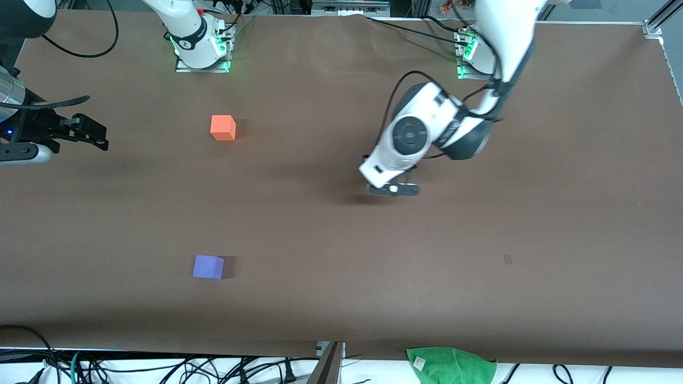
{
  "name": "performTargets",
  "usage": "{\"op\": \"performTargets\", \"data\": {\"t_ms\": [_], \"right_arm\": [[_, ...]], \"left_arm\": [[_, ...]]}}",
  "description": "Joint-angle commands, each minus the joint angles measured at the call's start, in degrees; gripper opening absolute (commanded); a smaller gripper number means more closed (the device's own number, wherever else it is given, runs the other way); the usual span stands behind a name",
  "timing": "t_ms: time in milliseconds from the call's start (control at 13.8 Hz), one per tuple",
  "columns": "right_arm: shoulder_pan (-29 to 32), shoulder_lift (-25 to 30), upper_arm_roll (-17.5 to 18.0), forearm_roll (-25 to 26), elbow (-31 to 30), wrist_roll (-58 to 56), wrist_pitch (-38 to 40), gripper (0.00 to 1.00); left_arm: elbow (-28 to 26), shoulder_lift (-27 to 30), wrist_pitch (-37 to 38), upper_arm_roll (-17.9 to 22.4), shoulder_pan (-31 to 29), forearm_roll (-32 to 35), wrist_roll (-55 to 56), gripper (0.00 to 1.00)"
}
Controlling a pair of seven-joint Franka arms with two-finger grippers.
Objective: Place blue block between orange and purple blocks
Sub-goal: 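Lower the left gripper and close it on the blue cube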
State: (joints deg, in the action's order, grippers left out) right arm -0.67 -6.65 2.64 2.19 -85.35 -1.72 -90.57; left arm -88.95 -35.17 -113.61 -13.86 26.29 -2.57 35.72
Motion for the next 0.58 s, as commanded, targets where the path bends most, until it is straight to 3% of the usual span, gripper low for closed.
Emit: {"op": "performTargets", "data": {"t_ms": [0, 508], "right_arm": [[0.4, 0.1, 0.2, 0.0, 0.2, -0.4, 0.0, 1.0], [0.4, 0.1, 0.2, 0.0, 0.2, -0.5, 0.0, 1.0]], "left_arm": [[4.5, -5.3, -4.8, 0.9, 2.7, -0.7, 1.0, 0.14], [4.1, -13.2, -16.9, 1.8, 8.2, 1.0, 9.0, 0.14]]}}
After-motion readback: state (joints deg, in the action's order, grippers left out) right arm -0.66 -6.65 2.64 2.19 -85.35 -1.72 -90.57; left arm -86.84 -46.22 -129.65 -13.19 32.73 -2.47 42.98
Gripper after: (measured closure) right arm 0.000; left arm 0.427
